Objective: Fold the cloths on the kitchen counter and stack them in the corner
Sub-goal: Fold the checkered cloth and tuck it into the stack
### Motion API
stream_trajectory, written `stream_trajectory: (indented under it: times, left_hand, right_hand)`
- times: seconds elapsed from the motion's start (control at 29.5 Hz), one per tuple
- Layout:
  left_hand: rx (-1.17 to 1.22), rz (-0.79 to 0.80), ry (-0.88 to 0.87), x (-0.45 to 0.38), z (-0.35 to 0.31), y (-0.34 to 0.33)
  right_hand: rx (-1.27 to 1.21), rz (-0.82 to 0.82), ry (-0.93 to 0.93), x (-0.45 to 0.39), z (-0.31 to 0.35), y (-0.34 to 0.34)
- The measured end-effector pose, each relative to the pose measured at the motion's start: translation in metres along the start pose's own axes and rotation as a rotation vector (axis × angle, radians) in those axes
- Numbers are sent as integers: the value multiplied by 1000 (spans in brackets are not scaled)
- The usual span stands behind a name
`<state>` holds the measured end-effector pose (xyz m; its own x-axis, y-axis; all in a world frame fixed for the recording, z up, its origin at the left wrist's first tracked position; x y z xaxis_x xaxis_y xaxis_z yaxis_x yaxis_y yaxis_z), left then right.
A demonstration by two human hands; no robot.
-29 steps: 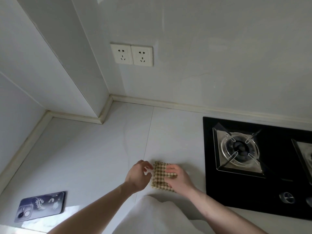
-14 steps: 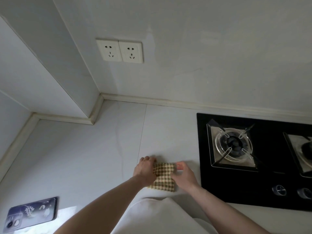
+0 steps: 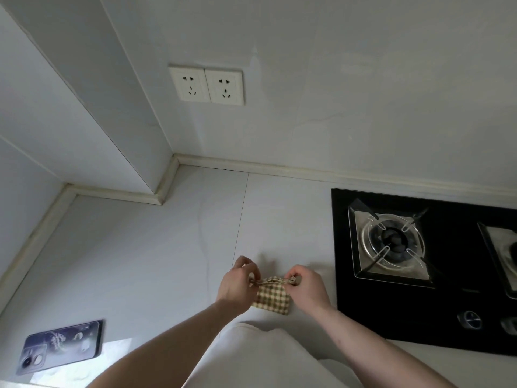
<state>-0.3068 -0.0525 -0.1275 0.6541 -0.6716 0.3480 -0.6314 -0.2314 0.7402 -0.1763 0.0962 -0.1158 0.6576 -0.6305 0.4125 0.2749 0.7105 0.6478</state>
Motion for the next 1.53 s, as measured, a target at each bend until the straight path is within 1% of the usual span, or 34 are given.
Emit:
stream_trajectory:
  times: [0.14,0.24,0.31,0.41,0.48,0.58,0.68,0.78,0.92,1.02,1.15,1.29,1.39,1.46,1.53]
  left_hand:
    - [-58,53,-40,13,5,-8]
    - [-111,87,-64,21,7,-13]
    - [-148,106,-77,25,9,-16]
    - [-166,135,-85,30,12,-20]
    - [-138,127,-62,31,11,-18]
    - [-126,107,-7,30,4,-10]
    - [-91,124,62,34,2,-10]
    - [27,124,21,39,-15,-6]
    - [286,122,-67,50,-64,12]
    - [453,197,-118,60,-118,16]
    - [481,246,-254,73,-197,10]
    - [474,238,-379,84,-270,-11]
    - [527,226,-389,95,-318,-37]
    - [553,260,-370,104,-346,-63]
    - [520,299,-364,115,-372,-92]
  right_hand:
    - [86,3,143,17,0,-11]
    - [175,99,195,28,-5,-23]
    - [228,130,241,33,-9,-31]
    - [280,173,247,37,-17,-39]
    - [286,208,233,41,-19,-42]
    - [258,230,209,47,-19,-39]
    - [153,202,172,54,-21,-27]
    - [24,127,129,62,-28,0]
    - [-128,71,82,81,-26,57]
    - [-232,93,51,97,-30,94]
    - [-373,126,20,116,-52,135]
    - [-400,101,17,148,-82,184]
    - [-418,31,15,175,-119,227]
    - [-461,-25,9,194,-145,256]
    - [-461,-93,-4,214,-173,285]
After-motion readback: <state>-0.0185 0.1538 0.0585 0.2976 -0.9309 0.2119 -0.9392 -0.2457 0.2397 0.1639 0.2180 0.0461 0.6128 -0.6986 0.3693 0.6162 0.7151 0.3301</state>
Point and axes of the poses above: each hand's wrist, its own x-axis away from the middle knuckle, its own y-axis out of the back of the hand, z = x × y, the point moved 9 cm from there along -x, towards the middle knuckle, and after that the axes turned 3 degrees about -x, right-handed, at the moved point
